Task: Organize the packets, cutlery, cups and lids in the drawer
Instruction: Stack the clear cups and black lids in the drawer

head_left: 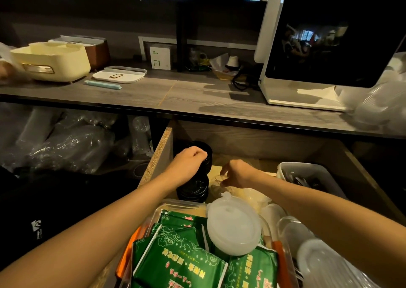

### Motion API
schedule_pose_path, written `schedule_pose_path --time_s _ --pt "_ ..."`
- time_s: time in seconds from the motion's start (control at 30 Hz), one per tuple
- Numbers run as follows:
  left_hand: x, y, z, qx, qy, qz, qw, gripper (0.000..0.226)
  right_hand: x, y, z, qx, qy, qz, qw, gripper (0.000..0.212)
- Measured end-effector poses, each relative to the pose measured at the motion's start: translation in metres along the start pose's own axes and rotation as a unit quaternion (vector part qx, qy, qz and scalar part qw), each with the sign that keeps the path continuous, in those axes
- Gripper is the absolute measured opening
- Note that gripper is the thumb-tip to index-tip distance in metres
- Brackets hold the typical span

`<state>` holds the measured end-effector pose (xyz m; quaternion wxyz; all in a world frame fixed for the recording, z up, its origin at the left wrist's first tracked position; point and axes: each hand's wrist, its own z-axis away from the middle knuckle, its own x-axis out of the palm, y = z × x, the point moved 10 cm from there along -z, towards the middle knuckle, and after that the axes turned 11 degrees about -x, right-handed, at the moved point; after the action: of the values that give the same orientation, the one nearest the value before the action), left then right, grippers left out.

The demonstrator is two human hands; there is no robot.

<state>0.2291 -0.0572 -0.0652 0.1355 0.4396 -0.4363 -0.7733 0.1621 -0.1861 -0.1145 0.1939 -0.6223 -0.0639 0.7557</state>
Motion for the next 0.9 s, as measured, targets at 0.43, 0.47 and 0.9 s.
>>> schedule_pose_path --time_s 0.43,0.47,0.9 --pt "0.043 0.05 -0.01 0.03 -0.233 0.296 0.926 0.056 -0.117 0.01 0.036 0.028 0.257 -0.28 0.925 0.011" --pt "0.051 0.054 -0.01 0.029 -0.252 0.305 0.918 0.06 -0.115 0.005 0.036 0.019 0.253 -0.28 0.926 0.011" --pt "0.046 0.013 -0.038 -0.112 -0.155 0.439 0.878 0.031 -0.089 0.069 0.011 0.067 0.191 -0.097 0.974 0.023"
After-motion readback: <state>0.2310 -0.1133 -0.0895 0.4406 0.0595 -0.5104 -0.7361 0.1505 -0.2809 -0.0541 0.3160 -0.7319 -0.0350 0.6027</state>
